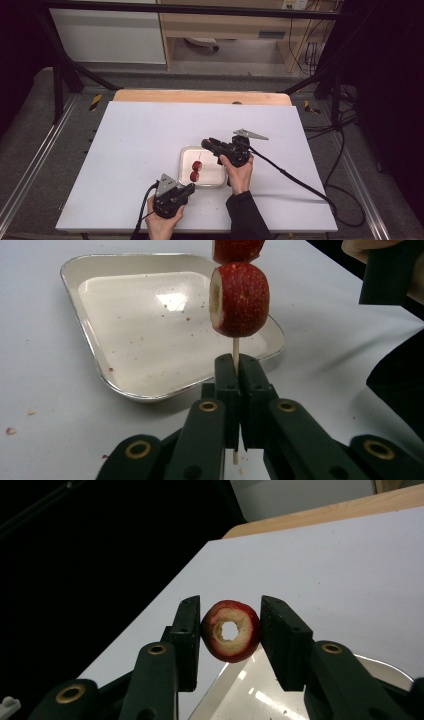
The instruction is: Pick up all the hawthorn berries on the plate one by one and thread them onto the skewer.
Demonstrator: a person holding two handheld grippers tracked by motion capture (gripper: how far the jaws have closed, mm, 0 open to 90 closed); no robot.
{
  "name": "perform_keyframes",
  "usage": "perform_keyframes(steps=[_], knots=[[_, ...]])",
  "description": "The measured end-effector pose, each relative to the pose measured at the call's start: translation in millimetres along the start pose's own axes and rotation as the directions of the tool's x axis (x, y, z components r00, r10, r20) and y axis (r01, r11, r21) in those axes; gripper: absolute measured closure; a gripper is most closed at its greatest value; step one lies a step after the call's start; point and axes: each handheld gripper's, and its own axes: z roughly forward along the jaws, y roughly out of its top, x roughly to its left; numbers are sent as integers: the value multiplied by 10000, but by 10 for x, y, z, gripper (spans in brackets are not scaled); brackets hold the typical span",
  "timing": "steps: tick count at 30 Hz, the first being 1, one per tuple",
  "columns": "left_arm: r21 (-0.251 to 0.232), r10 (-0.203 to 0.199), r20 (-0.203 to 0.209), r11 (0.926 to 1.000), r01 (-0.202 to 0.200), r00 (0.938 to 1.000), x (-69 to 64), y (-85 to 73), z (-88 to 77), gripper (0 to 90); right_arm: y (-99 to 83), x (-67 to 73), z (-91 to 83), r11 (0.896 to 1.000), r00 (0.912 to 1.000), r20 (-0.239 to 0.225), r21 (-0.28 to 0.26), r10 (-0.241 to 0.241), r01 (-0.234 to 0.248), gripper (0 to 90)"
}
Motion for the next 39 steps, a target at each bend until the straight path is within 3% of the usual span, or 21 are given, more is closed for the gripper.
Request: perform_keyframes(steps=[10, 14, 39], knots=[[-103, -820, -18, 9966, 820, 9966, -78, 13, 100, 880, -49, 38, 18, 9962, 9993, -380, -867, 72, -105, 619], [-76, -952, -33, 9954, 952, 9954, -85, 26, 127, 880, -69, 49, 23, 9943, 9991, -415, -1063, 20, -64, 619], [187, -1241, 129, 9921, 1239, 9922, -39, 76, 146, 881, -98, 53, 12, 9941, 9965, -518, -892, -658, 610, 619]])
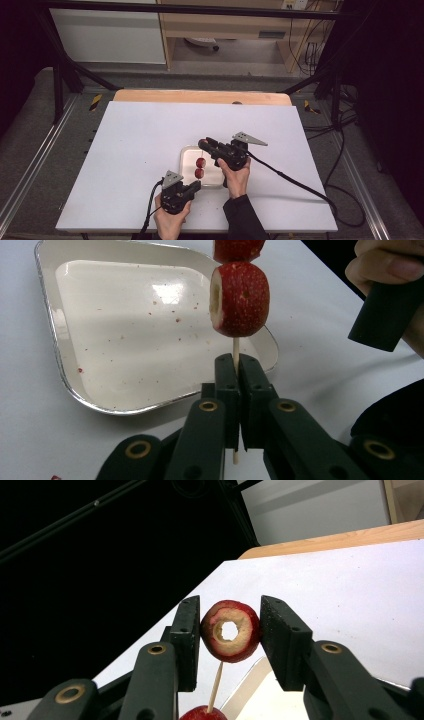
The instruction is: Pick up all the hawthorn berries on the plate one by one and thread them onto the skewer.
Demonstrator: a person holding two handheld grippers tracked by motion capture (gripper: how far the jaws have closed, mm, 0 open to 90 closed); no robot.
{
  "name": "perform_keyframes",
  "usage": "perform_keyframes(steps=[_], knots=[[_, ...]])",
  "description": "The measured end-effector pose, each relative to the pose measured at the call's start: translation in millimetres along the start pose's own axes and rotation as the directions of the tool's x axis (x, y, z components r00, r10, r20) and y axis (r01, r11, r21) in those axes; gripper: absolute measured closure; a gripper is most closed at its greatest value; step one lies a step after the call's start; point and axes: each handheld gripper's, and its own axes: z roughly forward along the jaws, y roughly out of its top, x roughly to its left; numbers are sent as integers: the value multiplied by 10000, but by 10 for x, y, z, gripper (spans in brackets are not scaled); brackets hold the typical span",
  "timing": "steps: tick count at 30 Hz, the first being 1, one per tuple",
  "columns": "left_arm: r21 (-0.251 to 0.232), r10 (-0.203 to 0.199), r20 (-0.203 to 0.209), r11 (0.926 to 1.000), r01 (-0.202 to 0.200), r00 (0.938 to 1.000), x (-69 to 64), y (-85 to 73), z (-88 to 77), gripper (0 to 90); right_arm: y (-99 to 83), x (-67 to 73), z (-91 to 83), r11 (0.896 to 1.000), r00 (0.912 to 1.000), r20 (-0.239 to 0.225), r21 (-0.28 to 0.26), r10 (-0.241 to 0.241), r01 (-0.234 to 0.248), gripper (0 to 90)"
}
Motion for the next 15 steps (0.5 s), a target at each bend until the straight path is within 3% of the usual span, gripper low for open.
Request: perform_keyframes(steps=[11, 15], knots=[[125, -238, 234, 9996, 235, 9994, 6, 4, 7, 882, -8, -3, -12, 9983, 9990, -85, 369, -438, 441, 620], [129, -431, 466, 9990, 425, 9980, 1, 6, 1, 882, -2, 3, -34, 9950, 9961, 32, 485, -879, 877, 620]])
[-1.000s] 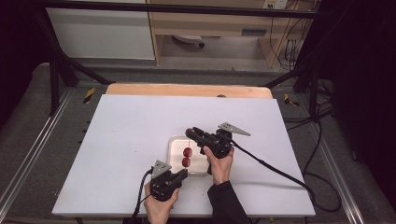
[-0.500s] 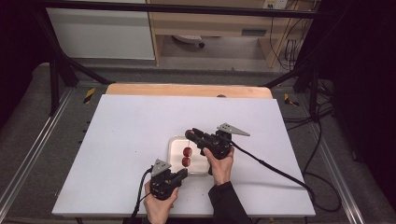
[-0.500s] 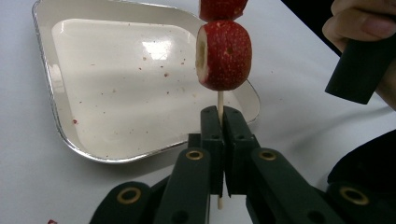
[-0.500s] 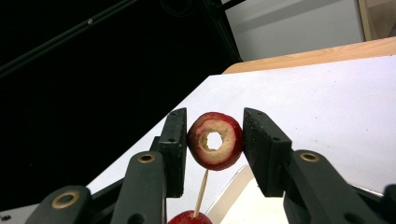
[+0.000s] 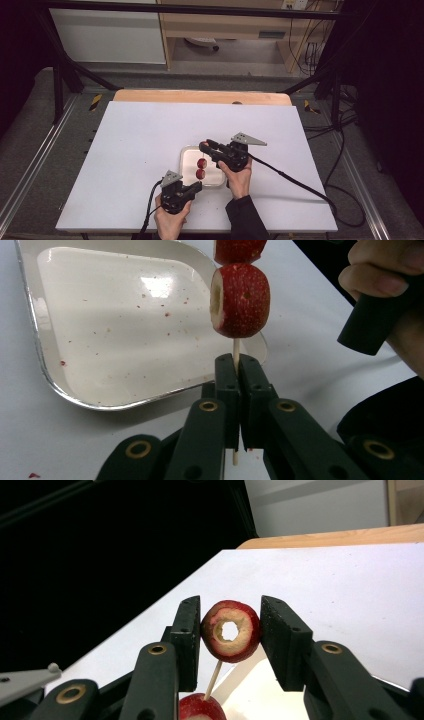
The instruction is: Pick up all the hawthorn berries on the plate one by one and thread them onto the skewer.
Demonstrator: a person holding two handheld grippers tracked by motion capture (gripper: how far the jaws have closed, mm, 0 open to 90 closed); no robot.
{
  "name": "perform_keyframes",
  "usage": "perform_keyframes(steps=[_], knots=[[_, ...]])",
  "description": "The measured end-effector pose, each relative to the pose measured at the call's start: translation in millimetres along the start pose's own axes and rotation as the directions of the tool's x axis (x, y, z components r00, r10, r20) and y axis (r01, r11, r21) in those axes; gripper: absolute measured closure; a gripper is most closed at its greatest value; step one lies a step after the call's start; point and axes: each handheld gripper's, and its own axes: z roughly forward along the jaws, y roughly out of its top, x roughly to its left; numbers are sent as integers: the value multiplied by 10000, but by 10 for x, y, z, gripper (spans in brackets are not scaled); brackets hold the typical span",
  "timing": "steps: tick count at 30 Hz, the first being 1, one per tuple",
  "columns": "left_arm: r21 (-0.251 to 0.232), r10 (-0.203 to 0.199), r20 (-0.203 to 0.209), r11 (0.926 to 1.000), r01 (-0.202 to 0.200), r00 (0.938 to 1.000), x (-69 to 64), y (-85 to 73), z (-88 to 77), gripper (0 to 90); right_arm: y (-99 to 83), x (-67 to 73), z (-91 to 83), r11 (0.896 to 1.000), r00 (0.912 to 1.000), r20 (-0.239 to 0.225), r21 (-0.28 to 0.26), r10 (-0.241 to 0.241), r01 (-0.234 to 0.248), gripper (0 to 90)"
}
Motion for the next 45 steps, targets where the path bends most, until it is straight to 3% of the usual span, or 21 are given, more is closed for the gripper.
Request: perform_keyframes(steps=[3, 6, 14, 18, 22, 26, 29, 34, 36, 45], knots=[[-133, -87, 52, 9999, 88, 9999, -10, -5, -13, 882, 4, 5, -14, 9998, 9998, 101, -9, -198, 198, 621], [-340, -201, 73, 9992, 203, 9998, -46, -12, -11, 881, -16, 19, -2, 9998, 9999, 61, -151, -85, 86, 621], [-95, -737, 225, 9972, 740, 9970, -23, 2, 28, 882, -49, 28, 5, 9993, 9994, 136, -211, -318, 321, 621], [-213, -521, -58, 9984, 519, 9986, -61, -9, 45, 883, -49, 32, -2, 9993, 9991, 247, -168, -339, 343, 622], [-359, -463, -28, 9983, 462, 9989, -55, -5, 29, 885, -34, 41, -16, 9998, 9995, 309, -190, -105, 111, 622], [-523, -121, -115, 9986, 114, 9999, -76, -9, 9, 889, -11, 44, -37, 9996, 9993, 320, -189, 198, -192, 623], [-615, 76, -423, 9981, -102, 9991, -69, -6, -1, 890, 1, 33, -59, 9991, 9989, 290, -213, 372, -366, 623], [-885, 99, -463, 9960, -139, 9989, -66, -14, -26, 890, 7, 33, -73, 9963, 9974, 41, -455, 726, -723, 622], [-956, 113, -504, 9953, -161, 9987, -94, -8, -25, 890, -20, 47, -51, 9925, 9941, -58, -551, 1085, -1087, 622], [-794, -99, -460, 9968, 62, 9989, -133, 2, 14, 889, -46, 79, -55, 9888, 9913, 91, -724, 1317, -1307, 623]])
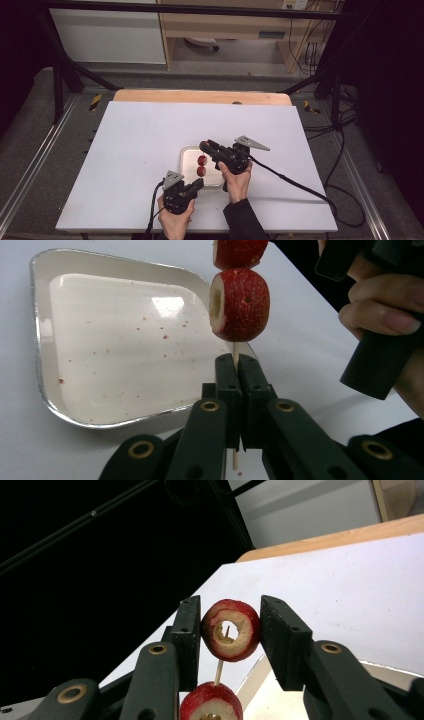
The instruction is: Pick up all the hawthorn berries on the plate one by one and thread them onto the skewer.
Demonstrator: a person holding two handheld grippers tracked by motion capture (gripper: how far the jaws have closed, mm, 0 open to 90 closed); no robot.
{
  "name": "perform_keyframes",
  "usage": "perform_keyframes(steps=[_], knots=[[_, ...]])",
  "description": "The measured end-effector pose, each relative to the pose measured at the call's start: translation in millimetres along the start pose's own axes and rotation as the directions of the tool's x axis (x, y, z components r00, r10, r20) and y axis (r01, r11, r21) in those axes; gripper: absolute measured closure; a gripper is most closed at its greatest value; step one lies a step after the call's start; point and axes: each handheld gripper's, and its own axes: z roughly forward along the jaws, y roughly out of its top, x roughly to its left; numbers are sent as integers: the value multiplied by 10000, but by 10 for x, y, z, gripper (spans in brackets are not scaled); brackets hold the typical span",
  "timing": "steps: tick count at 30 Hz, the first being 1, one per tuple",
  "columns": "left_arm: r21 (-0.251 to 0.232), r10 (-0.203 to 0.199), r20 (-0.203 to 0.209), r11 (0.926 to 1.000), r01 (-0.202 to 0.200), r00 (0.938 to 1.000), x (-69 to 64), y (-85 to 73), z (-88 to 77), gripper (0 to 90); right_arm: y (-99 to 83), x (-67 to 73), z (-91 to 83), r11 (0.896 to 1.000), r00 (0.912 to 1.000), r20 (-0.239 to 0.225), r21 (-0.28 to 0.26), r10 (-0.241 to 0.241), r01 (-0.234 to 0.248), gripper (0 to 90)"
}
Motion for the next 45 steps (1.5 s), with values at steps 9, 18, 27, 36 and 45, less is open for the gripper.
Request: perform_keyframes(steps=[9, 18, 27, 36, 45], knots=[[406, 117, 150, 9991, -123, 9998, 51, 41, -16, 889, 8, -23, -11, 9952, 9977, -109, 721, -662, 669, 623], [198, 378, 48, 9991, -379, 9993, 79, 84, -2, 888, -4, -26, -10, 9916, 9976, -254, 1110, -645, 669, 618], [236, 1167, -321, 9930, -1160, 9926, 181, 78, -90, 888, 143, -34, -133, 9767, 9878, 340, 1585, -1517, 1445, 343], [575, 2069, -434, 9772, -2044, 9774, 258, 100, -153, 888, 145, -148, -268, 9184, 9626, 639, 3221, -2633, 2298, 95], [855, 2519, -233, 9647, -2491, 9675, 321, 190, -225, 887, 43, -373, -566, 8744, 9438, 820, 4091, -3201, 2609, 32]])
